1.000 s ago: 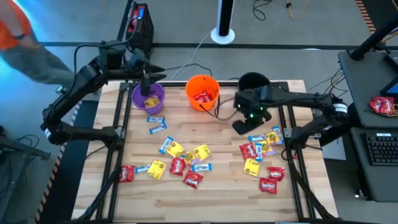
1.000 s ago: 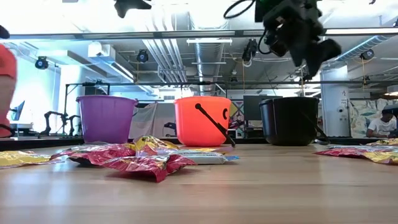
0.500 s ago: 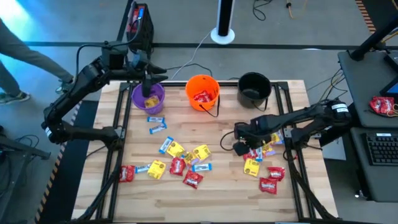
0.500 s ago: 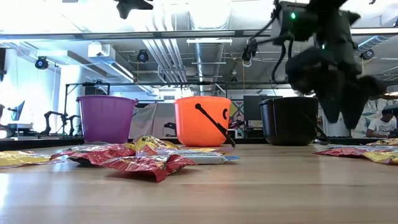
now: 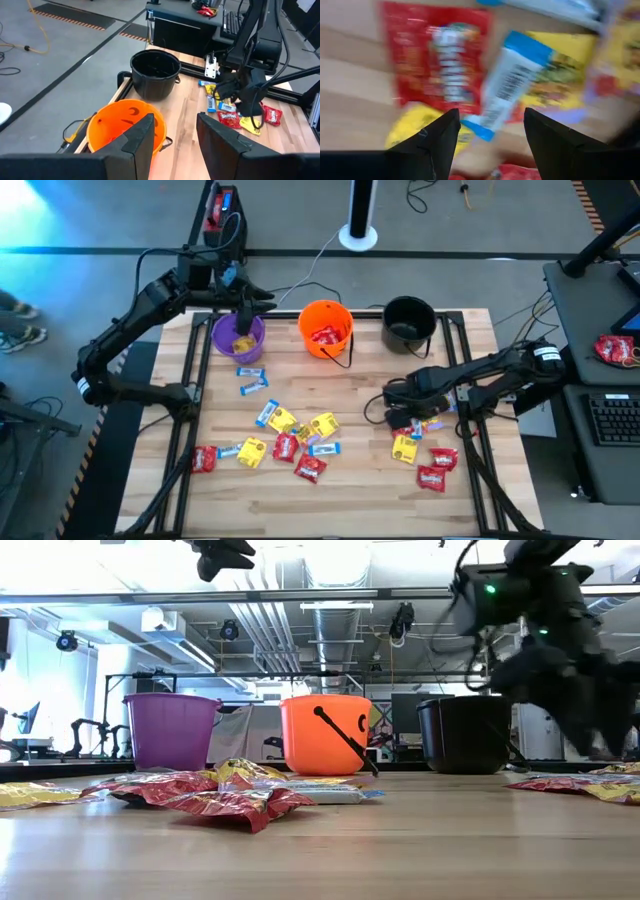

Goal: Sort candy by brand, put in halloween buckets

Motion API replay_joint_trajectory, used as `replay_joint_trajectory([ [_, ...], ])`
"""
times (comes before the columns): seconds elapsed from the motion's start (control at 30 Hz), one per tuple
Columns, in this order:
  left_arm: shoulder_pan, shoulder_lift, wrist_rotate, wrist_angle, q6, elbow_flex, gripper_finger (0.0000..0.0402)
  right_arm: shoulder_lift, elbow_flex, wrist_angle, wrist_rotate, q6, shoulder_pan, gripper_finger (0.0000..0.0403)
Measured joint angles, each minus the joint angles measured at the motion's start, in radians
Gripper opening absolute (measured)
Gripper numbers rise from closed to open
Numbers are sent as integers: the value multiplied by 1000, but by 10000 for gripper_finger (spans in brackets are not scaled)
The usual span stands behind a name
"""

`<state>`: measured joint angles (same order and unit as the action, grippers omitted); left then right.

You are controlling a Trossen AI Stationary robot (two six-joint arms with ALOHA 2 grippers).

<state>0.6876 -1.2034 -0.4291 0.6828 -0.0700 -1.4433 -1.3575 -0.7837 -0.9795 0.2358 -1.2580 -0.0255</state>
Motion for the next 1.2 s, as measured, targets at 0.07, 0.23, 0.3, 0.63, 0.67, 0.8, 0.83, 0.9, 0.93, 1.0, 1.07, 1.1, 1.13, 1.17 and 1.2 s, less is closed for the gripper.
replay_joint_trajectory([
  [0.07, 0, 0, 0, 0, 0, 0, 132, 0, 1, -7, -19, -2, -1, 215],
  [0.23, 0, 1, 0, 1, 0, 0, 132, -21, 9, -10, -79, -11, 0, 214],
  [0.3, 0, 2, 0, 1, 0, 0, 132, -34, 28, 3, -83, -27, 0, 214],
  [0.63, 0, 1, 0, 1, -3, 0, 132, -55, 102, 136, -73, -62, -1, 178],
  [0.67, 0, 1, 0, 2, -5, 0, 132, -54, 99, 137, -77, -61, -1, 165],
  [0.8, 0, -1, 1, 2, -15, 0, 132, -53, 87, 141, -84, -59, -1, 106],
  [0.83, 0, -1, 1, 2, -17, 0, 132, -51, 84, 141, -83, -59, -1, 90],
  [0.9, 0, -1, 1, 1, -20, 0, 132, -50, 83, 144, -85, -51, -1, 63],
  [0.93, 0, -1, 3, 1, -21, 0, 132, -50, 84, 143, -83, -49, -1, 51],
  [1.0, 0, -1, 4, 1, -22, 0, 132, -48, 84, 148, -77, -40, 0, 35],
  [1.07, 0, -1, 4, 1, -23, 0, 132, -34, 84, 148, -72, -36, 0, 26],
  [1.1, 0, -1, 4, 1, -23, 0, 132, -25, 84, 148, -72, -38, -1, 23],
  [1.13, 0, -1, 4, 1, -23, 0, 132, -16, 81, 147, -74, -40, -1, 20],
  [1.17, 0, -1, 4, 1, -23, 0, 132, -7, 75, 146, -78, -40, -1, 18],
  [1.2, 0, -1, 4, 1, -23, 0, 132, 4, 68, 145, -79, -40, 0, 17],
])
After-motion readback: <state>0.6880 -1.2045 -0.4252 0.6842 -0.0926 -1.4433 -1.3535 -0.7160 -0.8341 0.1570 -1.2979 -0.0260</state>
